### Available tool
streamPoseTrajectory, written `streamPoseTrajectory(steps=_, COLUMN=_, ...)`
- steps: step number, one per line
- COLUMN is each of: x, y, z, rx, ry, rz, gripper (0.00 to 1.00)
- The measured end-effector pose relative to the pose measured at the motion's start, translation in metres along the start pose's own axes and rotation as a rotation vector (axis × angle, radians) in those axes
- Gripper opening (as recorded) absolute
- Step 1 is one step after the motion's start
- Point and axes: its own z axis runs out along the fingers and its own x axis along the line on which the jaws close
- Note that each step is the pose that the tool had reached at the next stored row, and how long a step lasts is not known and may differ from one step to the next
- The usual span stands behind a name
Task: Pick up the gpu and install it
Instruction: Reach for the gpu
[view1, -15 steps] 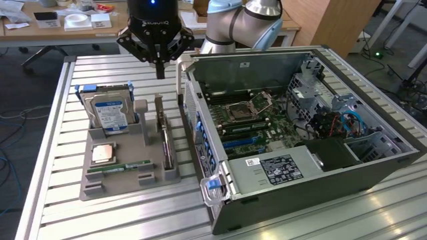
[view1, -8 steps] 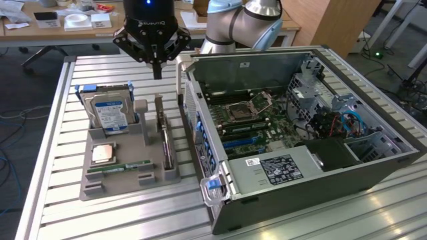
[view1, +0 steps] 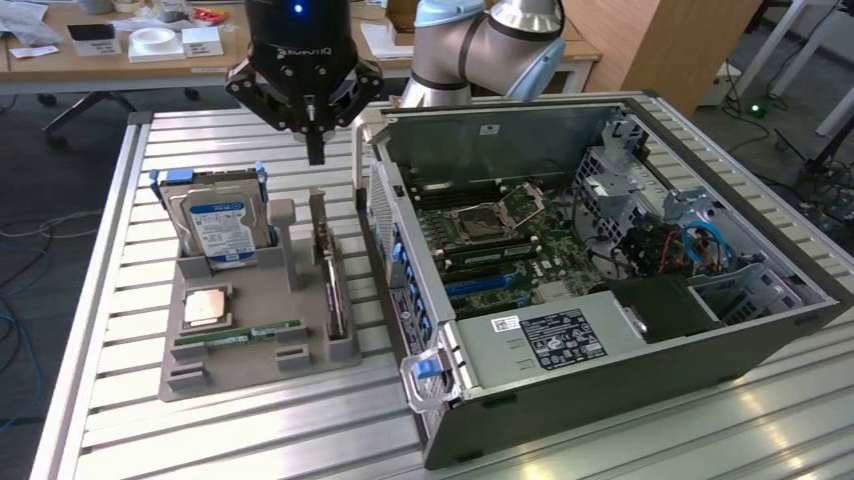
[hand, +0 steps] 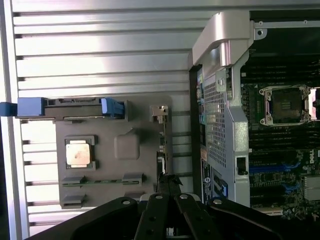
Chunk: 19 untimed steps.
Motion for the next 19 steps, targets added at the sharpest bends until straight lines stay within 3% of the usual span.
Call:
streamPoseTrajectory(steps=12, x=-0.002, y=-0.0254, z=-0.0011, rx=0.0, ry=0.0, rz=0.0, gripper=0.11)
streamPoseTrajectory(steps=19, x=-0.002, y=-0.0277, z=-0.0012, rx=0.0003, ry=0.0, rz=0.0, gripper=0.11)
